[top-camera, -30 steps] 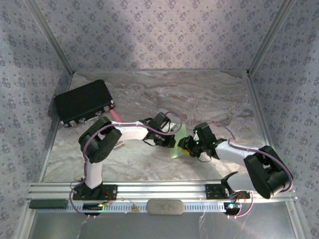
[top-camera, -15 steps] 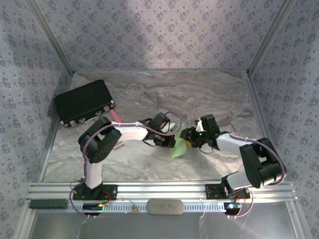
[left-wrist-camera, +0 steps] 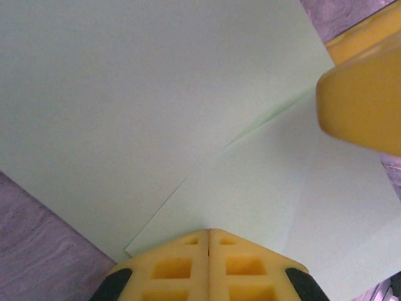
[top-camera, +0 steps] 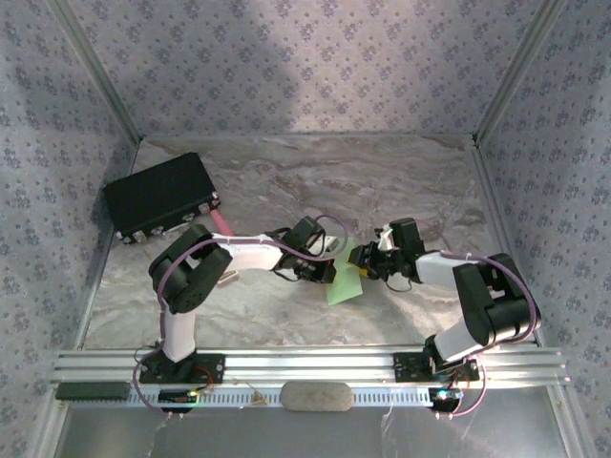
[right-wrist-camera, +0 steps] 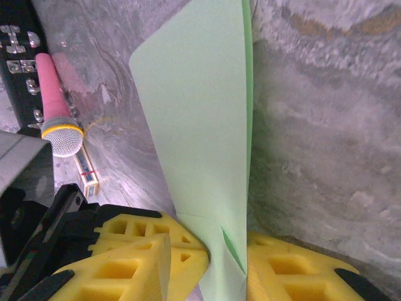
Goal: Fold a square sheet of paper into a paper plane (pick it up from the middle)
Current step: Turn over the paper at the center of the table.
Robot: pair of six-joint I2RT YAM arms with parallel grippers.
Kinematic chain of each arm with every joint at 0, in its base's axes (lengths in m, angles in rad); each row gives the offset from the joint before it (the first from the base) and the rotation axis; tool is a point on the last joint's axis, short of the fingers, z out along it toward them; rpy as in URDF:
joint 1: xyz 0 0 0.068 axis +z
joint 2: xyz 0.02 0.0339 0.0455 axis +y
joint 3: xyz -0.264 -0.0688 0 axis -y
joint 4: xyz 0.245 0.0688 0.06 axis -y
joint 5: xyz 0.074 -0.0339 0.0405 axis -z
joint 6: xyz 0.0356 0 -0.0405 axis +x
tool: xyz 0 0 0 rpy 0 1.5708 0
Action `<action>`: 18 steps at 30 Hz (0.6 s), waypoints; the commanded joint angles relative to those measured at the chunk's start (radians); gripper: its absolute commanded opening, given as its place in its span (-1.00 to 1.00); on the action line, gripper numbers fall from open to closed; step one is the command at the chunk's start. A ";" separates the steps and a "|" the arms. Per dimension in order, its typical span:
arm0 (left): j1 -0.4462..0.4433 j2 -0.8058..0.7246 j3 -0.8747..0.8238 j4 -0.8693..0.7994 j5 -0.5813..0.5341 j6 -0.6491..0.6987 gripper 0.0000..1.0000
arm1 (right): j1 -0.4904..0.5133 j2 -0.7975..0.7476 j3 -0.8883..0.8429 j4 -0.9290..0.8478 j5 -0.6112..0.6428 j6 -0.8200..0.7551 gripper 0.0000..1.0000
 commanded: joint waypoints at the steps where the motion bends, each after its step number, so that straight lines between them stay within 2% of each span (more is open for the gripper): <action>1: -0.003 -0.017 -0.023 -0.030 -0.019 -0.010 -0.91 | -0.016 0.023 -0.014 0.021 -0.048 -0.032 -0.37; 9: 0.005 -0.026 -0.021 -0.014 0.003 -0.015 -0.84 | -0.024 0.047 -0.019 0.029 -0.055 -0.038 -0.52; 13: 0.012 -0.065 -0.031 -0.003 -0.003 -0.013 -0.63 | -0.030 0.045 -0.020 0.024 -0.060 -0.041 -0.69; 16: 0.017 -0.123 -0.048 0.023 0.004 -0.010 -0.56 | -0.031 0.004 -0.020 0.013 -0.073 -0.035 -0.85; 18: 0.017 -0.173 -0.058 0.034 -0.018 -0.010 -0.52 | -0.029 -0.052 -0.014 -0.045 -0.049 -0.053 -0.86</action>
